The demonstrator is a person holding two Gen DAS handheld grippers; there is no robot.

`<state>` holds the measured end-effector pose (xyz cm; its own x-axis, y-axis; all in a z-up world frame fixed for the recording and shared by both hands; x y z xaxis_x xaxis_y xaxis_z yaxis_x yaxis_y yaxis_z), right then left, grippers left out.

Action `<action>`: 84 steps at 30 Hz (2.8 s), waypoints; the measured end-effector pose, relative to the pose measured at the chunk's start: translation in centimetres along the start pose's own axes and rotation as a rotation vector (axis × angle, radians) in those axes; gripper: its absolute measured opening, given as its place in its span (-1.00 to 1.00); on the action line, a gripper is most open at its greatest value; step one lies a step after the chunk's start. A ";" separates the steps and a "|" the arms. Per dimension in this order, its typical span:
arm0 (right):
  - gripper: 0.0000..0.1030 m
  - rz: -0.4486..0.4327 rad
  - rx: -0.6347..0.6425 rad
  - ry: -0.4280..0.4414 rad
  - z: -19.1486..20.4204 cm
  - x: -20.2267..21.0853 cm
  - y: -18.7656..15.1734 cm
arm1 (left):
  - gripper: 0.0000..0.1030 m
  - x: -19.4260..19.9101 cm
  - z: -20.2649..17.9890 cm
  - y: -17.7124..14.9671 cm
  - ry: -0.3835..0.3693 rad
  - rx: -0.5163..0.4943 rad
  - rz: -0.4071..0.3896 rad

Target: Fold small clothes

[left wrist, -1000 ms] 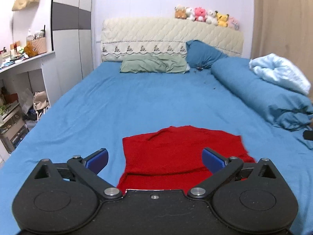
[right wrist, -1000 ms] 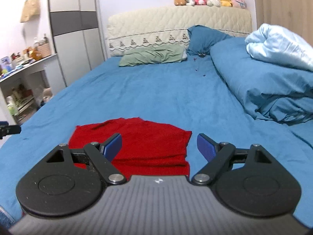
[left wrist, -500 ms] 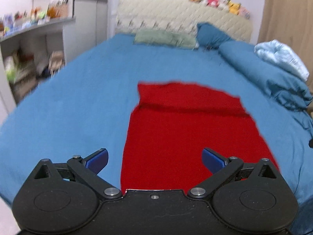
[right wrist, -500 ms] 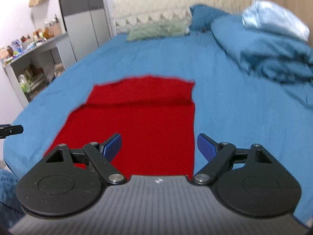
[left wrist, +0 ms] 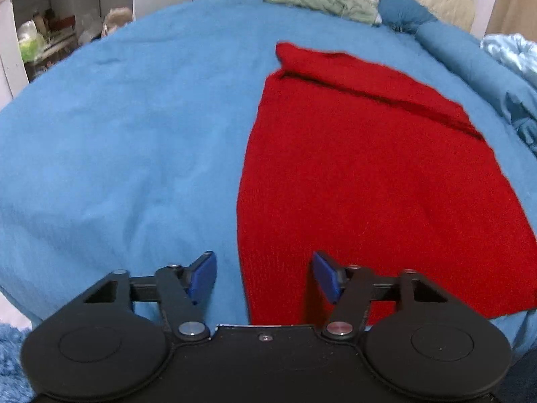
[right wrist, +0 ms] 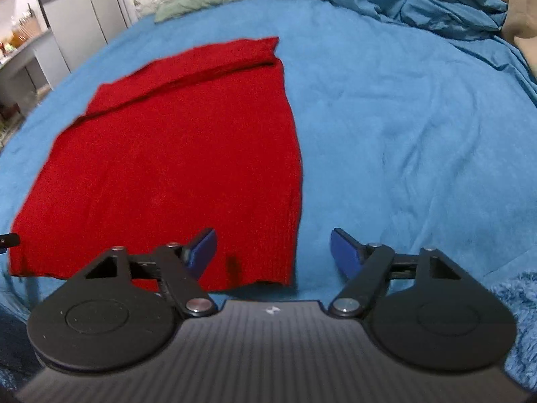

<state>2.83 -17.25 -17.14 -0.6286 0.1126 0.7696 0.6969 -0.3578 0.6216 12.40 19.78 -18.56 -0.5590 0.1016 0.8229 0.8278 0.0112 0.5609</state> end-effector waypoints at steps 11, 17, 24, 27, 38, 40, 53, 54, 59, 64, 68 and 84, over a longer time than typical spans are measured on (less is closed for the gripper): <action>0.46 0.110 -0.015 -0.010 0.2 -3.1 -1.5 | 0.18 -1.5 -0.3 -1.2 0.029 -0.052 0.033; -0.05 0.102 0.005 0.020 0.4 -2.5 -1.4 | -0.59 -1.5 -0.6 -1.2 -0.002 -0.069 0.048; -0.59 0.089 -0.055 0.086 -0.3 -1.5 -1.5 | -0.89 0.1 -1.3 -0.7 0.013 -0.087 0.020; -0.59 0.058 -0.098 0.134 -0.8 0.1 -0.9 | -0.89 2.0 -1.2 0.3 0.001 -0.068 -0.028; -0.60 -0.164 -0.183 0.343 0.6 5.0 14.4 | -0.90 6.2 -2.5 16.7 -0.113 0.055 -0.279; -0.60 -0.207 -0.172 0.358 1.5 4.1 19.6 | -0.90 5.2 -3.4 22.0 -0.105 0.050 -0.333; -0.60 -0.163 -0.213 0.230 3.1 -20.2 36.5 | -0.89 -17.2 -7.5 37.2 0.034 0.036 -0.255; -0.60 -0.159 -0.225 0.227 2.9 -21.7 36.5 | -0.89 -18.4 -7.4 37.1 0.037 0.034 -0.245; -0.47 -0.188 -0.206 0.194 2.8 -25.4 38.1 | -0.48 -20.2 -5.8 38.7 0.065 0.066 -0.248; 1.00 -0.309 -0.148 0.134 3.1 -22.8 37.7 | 0.30 -16.0 -4.8 37.7 0.025 0.052 -0.331; 1.00 -0.237 0.024 0.201 6.1 -22.0 33.3 | 0.44 -15.6 -6.4 32.5 -0.064 -0.063 -0.240; 1.00 -0.134 -0.138 0.003 1.1 -20.7 29.0 | 0.79 -14.2 -7.7 27.1 -0.021 -0.117 -0.140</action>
<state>36.41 -28.93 -14.93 -0.7138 0.1652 0.6806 0.5530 -0.4635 0.6924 42.42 10.98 -14.36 -0.6663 0.1275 0.7347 0.7301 -0.0886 0.6776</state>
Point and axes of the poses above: each gripper's, at about its wrist camera, not at the fingertips, and x roughly against the way its jaws point, z to its left, y to its top, the point moved 7 cm from there along -x, roughly the way its jaws point, and after that the axes turned 3 degrees about z, right-handed, at the moved point
